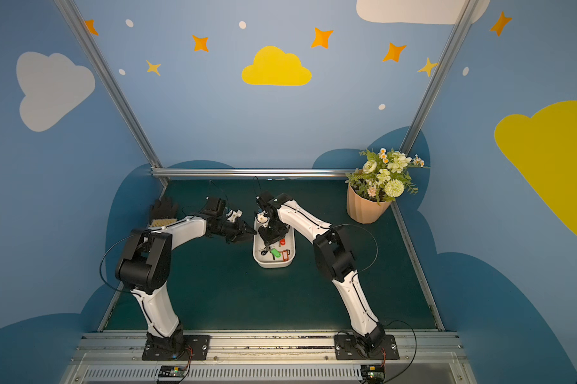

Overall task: Take the keys out of the storage box
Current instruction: Pick up the key from the storage box.

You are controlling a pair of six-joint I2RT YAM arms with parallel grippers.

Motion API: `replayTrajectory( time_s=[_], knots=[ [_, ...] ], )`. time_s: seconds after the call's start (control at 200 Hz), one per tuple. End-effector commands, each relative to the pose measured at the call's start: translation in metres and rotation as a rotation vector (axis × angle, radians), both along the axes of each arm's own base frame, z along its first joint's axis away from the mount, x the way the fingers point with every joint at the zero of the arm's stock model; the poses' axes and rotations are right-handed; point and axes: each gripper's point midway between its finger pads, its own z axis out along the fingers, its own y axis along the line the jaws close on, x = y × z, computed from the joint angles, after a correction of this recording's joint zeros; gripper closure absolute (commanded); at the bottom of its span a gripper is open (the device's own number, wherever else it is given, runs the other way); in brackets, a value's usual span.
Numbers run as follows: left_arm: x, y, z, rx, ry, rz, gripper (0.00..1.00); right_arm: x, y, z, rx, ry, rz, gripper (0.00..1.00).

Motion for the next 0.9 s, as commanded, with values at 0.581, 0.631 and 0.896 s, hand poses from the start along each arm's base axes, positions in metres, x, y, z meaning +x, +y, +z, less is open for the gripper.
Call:
replayTrajectory(
  time_s=[0.581,0.631,0.896],
  knots=[
    [-0.002,0.000,-0.009,-0.010,0.034,-0.010,0.73,0.017,0.006,-0.027,-0.027,0.015,-0.008,0.69],
    [-0.002,0.000,-0.009,-0.009,0.033,-0.012,0.73,0.018,0.006,-0.028,-0.026,0.017,-0.008,0.70],
    [-0.001,0.000,-0.010,-0.011,0.033,-0.013,0.73,0.015,0.007,-0.034,-0.025,0.039,-0.011,0.75]
  ],
)
